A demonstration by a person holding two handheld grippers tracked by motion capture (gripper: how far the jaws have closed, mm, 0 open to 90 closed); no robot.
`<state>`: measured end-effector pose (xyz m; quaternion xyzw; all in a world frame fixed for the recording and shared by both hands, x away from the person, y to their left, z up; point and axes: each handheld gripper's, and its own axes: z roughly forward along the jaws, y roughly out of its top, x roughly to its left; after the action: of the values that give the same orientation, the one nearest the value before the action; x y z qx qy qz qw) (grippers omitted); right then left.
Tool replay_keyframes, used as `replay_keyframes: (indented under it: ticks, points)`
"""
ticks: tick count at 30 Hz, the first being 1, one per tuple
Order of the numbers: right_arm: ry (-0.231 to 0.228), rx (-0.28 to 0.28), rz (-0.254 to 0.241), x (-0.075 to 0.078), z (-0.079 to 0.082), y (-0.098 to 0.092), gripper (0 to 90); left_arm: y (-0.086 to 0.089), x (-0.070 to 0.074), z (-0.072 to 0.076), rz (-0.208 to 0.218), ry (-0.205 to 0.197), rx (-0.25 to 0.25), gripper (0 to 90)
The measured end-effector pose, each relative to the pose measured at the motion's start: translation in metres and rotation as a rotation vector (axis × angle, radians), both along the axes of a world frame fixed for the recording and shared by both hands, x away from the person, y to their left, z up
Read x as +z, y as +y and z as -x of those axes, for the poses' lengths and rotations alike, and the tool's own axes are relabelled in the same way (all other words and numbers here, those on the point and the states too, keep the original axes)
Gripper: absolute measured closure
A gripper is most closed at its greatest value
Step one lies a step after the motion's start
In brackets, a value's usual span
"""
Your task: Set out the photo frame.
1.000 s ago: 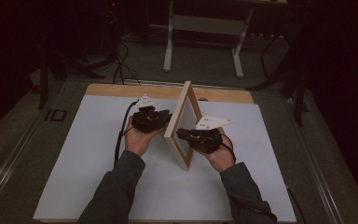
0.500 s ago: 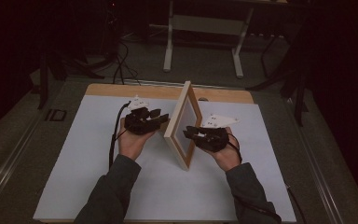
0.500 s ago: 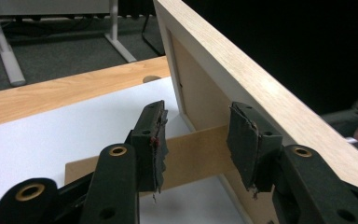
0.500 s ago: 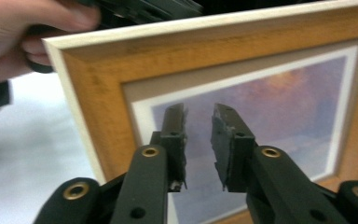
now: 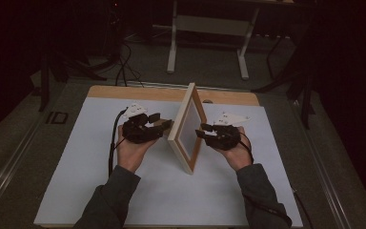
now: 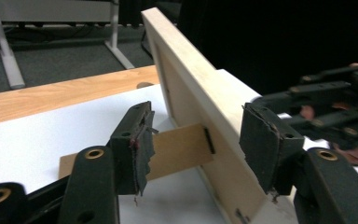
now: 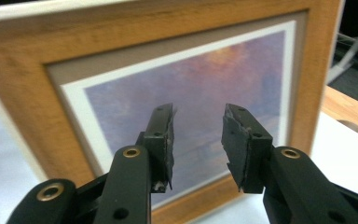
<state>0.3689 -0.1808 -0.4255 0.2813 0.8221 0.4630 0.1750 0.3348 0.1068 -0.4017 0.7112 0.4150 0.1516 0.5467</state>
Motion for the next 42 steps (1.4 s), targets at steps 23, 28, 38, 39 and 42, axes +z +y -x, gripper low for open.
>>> replay_keyframes:
  ticks: [23, 28, 38, 39, 42]
  points:
    - [0.01, -0.057, 0.016, 0.005, -0.016, -0.016, 61.0, -0.029, -0.009, 0.024, -0.065, 0.004, -0.049, 45.6]
    - [0.021, -0.056, 0.011, 0.004, -0.02, -0.015, 63.1, -0.035, -0.011, 0.029, -0.087, -0.011, -0.029, 52.7]
    - [0.023, -0.064, 0.008, 0.003, -0.023, -0.011, 61.9, -0.045, -0.027, 0.029, -0.079, 0.041, 0.007, 50.0]
    - [0.024, -0.065, 0.008, 0.003, -0.023, -0.012, 61.9, -0.045, -0.028, 0.029, -0.071, 0.047, 0.007, 50.7]
    - [0.025, -0.068, 0.008, 0.003, -0.024, -0.013, 61.8, -0.046, -0.027, 0.03, -0.062, 0.044, 0.014, 53.7]
